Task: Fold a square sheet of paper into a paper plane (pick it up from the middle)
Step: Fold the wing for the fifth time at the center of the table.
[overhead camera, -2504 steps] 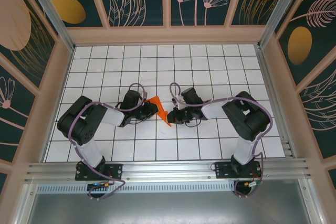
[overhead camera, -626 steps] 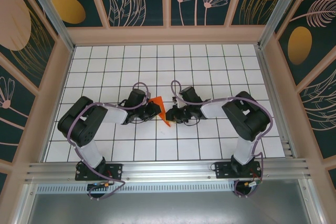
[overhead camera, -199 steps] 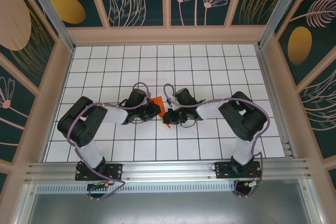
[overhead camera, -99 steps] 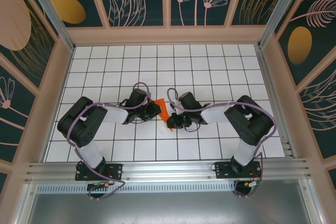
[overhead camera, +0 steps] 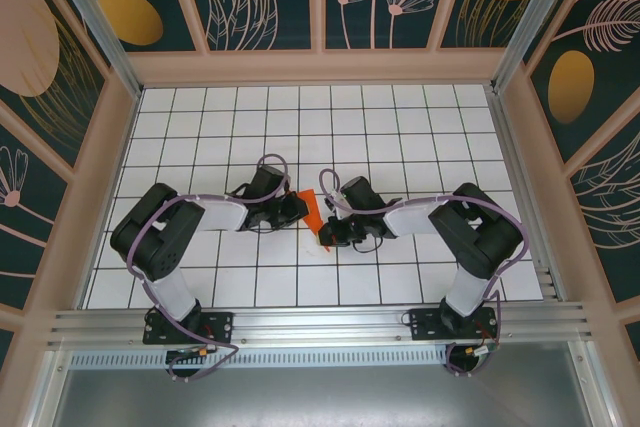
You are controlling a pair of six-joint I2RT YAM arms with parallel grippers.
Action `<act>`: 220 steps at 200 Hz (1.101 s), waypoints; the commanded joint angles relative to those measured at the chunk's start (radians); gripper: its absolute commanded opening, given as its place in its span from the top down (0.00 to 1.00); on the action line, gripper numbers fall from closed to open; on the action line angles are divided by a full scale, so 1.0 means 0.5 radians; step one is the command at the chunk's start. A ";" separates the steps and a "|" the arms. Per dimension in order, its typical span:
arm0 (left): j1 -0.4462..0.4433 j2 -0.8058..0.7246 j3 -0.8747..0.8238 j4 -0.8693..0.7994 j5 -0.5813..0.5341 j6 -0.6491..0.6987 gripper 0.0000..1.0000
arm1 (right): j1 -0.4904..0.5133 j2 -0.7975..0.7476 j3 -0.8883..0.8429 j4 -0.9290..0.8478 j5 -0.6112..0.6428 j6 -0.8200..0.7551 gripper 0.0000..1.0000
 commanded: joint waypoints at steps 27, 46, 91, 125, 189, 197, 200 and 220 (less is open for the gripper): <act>0.041 0.133 0.162 -0.307 -0.418 0.258 0.84 | 0.020 0.089 -0.158 -0.334 0.052 -0.035 0.93; 0.044 0.145 0.226 -0.312 -0.453 0.395 0.82 | 0.017 0.090 -0.177 -0.321 0.055 -0.034 0.93; 0.121 0.127 0.227 -0.186 -0.537 0.675 0.78 | 0.011 0.093 -0.196 -0.294 0.054 -0.034 0.93; 0.227 0.176 0.236 -0.117 -0.516 0.723 0.79 | 0.006 0.092 -0.215 -0.283 0.057 -0.034 0.93; 0.359 0.161 0.297 -0.146 -0.586 0.812 0.79 | -0.035 0.148 -0.127 -0.191 0.091 -0.022 0.94; 0.379 0.143 0.320 -0.153 -0.603 0.825 0.78 | -0.039 0.173 -0.091 -0.181 0.097 -0.022 0.94; 0.384 0.135 0.330 -0.157 -0.608 0.832 0.78 | -0.038 0.182 -0.077 -0.177 0.096 -0.022 0.94; 0.420 0.096 0.440 -0.247 -0.660 0.864 0.77 | -0.042 0.238 -0.002 -0.176 0.092 -0.037 0.95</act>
